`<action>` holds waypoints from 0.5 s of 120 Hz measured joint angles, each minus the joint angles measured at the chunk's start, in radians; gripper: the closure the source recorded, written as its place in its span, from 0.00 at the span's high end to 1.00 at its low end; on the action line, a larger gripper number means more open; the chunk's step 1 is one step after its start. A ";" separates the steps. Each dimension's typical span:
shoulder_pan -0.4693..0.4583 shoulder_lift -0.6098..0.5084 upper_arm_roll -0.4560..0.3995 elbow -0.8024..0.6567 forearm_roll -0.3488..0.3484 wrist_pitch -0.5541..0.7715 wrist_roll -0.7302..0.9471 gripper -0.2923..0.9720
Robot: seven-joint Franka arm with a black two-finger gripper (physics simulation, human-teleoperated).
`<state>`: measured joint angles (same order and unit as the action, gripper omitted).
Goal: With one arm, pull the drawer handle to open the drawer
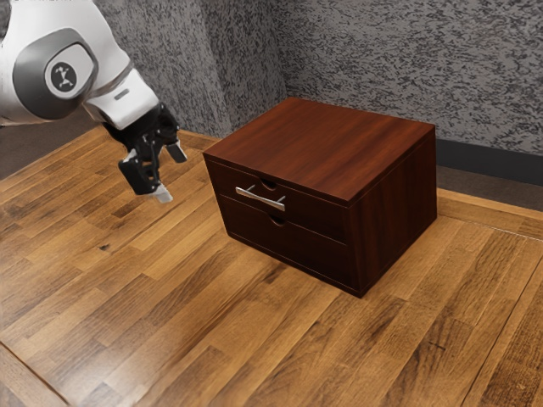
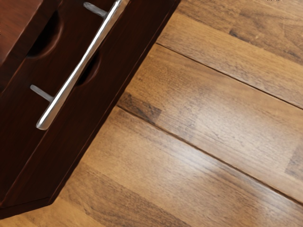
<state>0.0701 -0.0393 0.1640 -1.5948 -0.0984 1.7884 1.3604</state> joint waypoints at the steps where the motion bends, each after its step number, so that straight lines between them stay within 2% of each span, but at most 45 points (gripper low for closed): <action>1: -0.013 0.001 0.010 -0.001 0.000 0.006 0.008 0.77; 9: -0.081 0.011 0.058 -0.006 0.006 0.044 0.070 0.77; 24: -0.129 0.042 0.076 -0.006 0.009 0.092 0.169 0.77; 38: -0.148 0.091 0.078 -0.001 0.004 0.124 0.247 0.77; 60: -0.127 0.095 0.077 -0.058 0.009 0.194 0.343 0.77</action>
<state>-0.0568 0.0556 0.2409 -1.6527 -0.0899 1.9820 1.7038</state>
